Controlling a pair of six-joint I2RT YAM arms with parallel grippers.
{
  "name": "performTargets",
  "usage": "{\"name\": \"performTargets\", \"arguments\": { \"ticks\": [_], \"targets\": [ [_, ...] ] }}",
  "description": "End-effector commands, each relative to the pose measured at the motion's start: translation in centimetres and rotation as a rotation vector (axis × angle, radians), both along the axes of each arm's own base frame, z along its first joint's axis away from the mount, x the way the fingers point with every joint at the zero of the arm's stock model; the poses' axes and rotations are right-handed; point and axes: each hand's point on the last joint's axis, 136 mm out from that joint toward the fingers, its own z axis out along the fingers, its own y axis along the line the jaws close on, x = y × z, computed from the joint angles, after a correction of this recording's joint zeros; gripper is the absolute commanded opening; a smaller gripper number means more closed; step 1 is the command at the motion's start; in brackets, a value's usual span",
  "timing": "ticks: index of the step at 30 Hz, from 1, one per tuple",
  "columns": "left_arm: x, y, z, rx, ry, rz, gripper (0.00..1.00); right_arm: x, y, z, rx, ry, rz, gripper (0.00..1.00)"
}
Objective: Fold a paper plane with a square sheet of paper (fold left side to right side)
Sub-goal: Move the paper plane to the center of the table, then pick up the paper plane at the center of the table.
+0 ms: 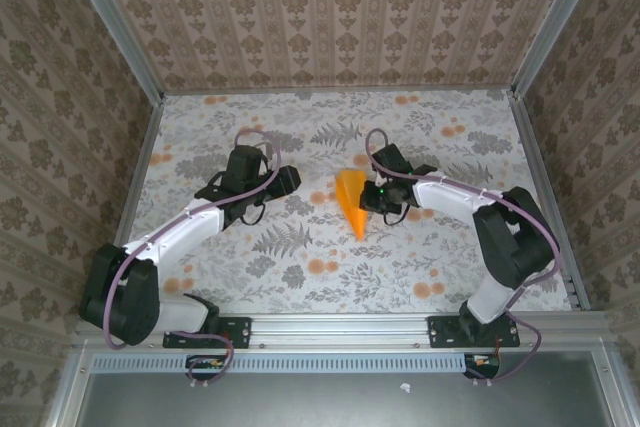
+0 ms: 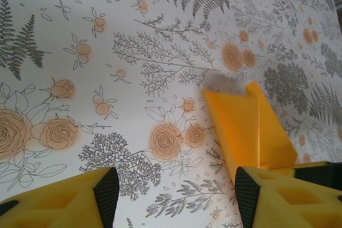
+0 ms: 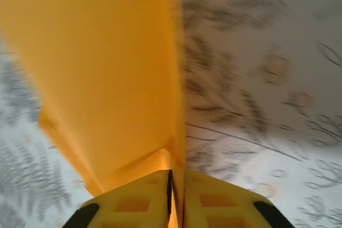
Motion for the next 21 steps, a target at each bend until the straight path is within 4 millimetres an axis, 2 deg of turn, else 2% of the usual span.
{"name": "performTargets", "arguments": {
  "ticks": [1,3,6,8,11,15,17,21],
  "targets": [
    [-0.1,0.2,0.9,0.010,-0.017,-0.015,0.62,0.1,-1.1,0.0,-0.049,-0.005,-0.002,0.26],
    [-0.1,0.2,1.0,0.011,-0.017,-0.018,0.63,0.1,-2.3,0.7,-0.126,-0.015,0.006,0.33],
    [-0.1,0.3,1.1,0.017,-0.021,-0.022,0.63,-0.1,-3.8,2.7,-0.219,-0.048,0.032,0.41],
    [-0.1,0.4,1.2,0.022,-0.026,-0.022,0.64,-0.4,-3.7,4.5,-0.246,-0.089,0.082,0.45],
    [-0.1,0.5,1.3,0.026,-0.029,-0.017,0.65,-1.6,-2.4,5.9,-0.267,-0.114,0.201,0.48],
    [-0.1,0.5,1.4,0.027,-0.033,-0.016,0.65,-3.3,-0.3,4.6,-0.209,-0.066,0.311,0.48],
    [-0.1,0.6,1.4,0.027,-0.032,-0.015,0.66,-3.5,0.6,3.8,-0.182,-0.042,0.333,0.48],
    [-0.2,0.6,1.4,0.028,-0.029,-0.014,0.66,-3.4,1.0,2.5,-0.195,-0.012,0.337,0.48]
  ]
}}
